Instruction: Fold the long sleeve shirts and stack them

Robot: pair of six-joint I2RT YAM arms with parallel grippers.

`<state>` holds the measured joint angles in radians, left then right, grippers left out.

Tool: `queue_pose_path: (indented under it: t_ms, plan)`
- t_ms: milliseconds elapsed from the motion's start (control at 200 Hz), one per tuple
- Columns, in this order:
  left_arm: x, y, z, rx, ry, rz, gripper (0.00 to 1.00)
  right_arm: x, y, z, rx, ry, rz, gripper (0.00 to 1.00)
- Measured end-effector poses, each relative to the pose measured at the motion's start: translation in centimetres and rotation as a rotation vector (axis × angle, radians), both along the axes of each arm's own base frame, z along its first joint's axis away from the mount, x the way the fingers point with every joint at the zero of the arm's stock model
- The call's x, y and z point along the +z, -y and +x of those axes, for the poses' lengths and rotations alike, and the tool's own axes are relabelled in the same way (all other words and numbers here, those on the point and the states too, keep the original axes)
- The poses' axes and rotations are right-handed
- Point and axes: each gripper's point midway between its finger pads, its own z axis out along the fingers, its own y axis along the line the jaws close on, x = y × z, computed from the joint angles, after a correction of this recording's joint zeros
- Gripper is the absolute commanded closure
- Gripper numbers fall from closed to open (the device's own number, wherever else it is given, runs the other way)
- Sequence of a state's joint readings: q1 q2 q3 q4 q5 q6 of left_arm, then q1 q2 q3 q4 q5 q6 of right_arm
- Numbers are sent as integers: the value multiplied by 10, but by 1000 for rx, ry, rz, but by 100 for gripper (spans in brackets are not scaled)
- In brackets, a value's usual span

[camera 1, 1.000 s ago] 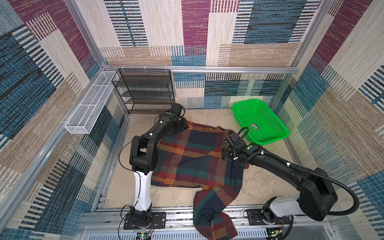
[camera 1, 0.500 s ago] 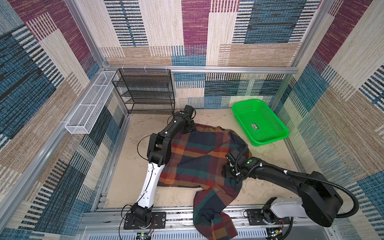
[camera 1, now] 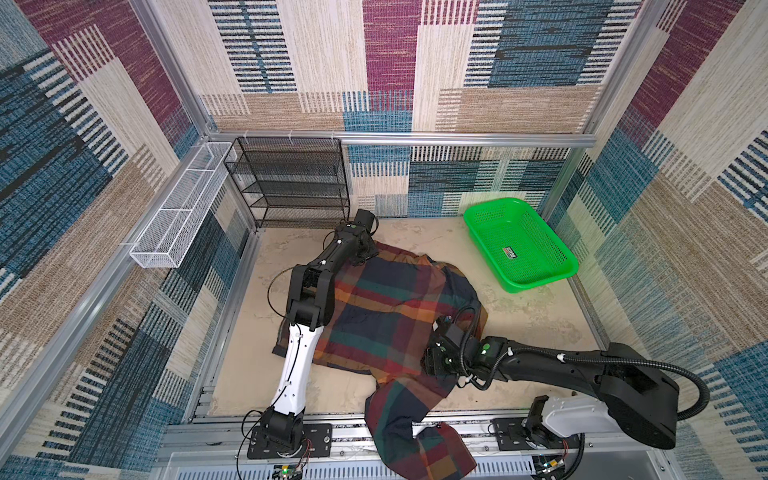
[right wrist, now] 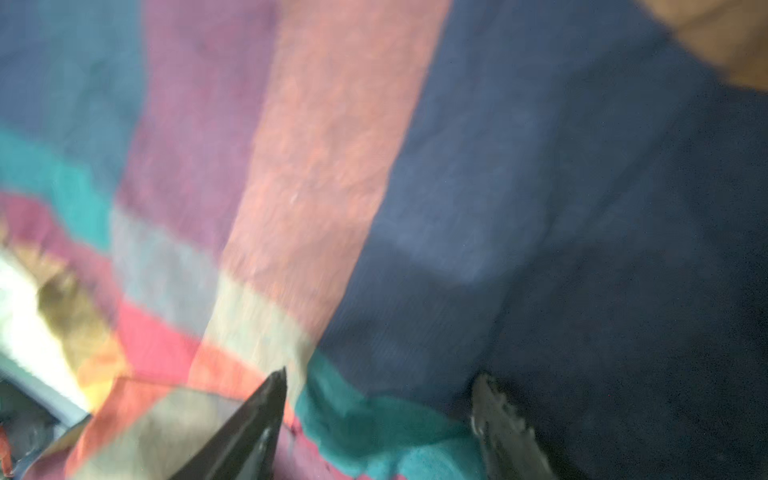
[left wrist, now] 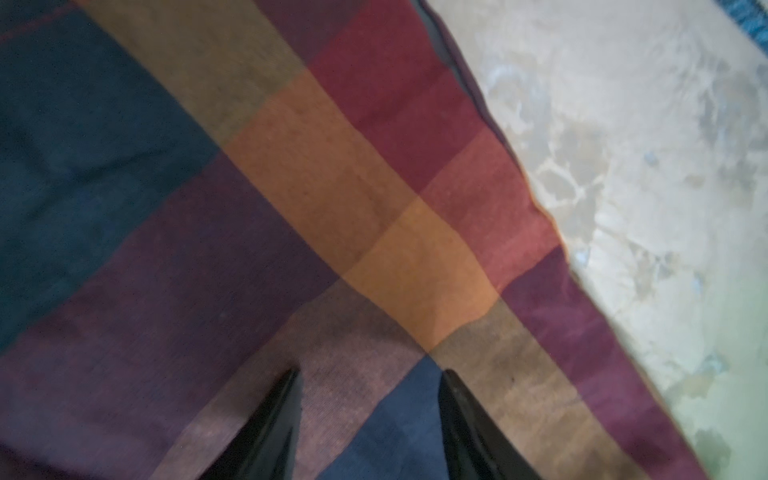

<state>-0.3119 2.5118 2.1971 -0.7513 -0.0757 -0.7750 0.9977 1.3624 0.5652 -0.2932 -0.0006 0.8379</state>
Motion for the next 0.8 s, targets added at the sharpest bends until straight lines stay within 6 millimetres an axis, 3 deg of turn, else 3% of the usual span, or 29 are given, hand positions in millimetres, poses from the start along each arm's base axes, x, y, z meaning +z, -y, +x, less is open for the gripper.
queue_pose_path:
  t_ms: [225, 295, 345, 406, 491, 511, 581, 701, 801]
  plan:
    - [1, -14, 8, 48, 18, -19, 42, 6, -48, -38, 99, -40, 138, 25]
    - [1, -15, 8, 52, 19, -22, 42, 13, -50, -40, 104, -69, 107, 24]
    - [1, -15, 8, 51, 23, -25, 42, 17, -39, -39, 82, -109, 48, 24]
    - [1, -15, 7, 49, 30, -32, 42, 32, -22, -16, 18, -98, 9, 26]
    - [2, -15, 6, 47, 45, -48, 42, 64, -4, 34, -84, -19, 45, 26]
    - [2, -15, 6, 46, 49, -54, 42, 74, 5, 55, -129, 21, 49, 26]
    - [3, -16, 6, 46, 58, -65, 42, 87, 24, 88, -181, 73, 28, 27]
    - [4, -15, 5, 41, 66, -81, 42, 77, 59, 131, -262, 94, -37, 30]
    - [3, -17, 4, 42, 75, -89, 42, 56, 85, 148, -312, 81, -110, 31]
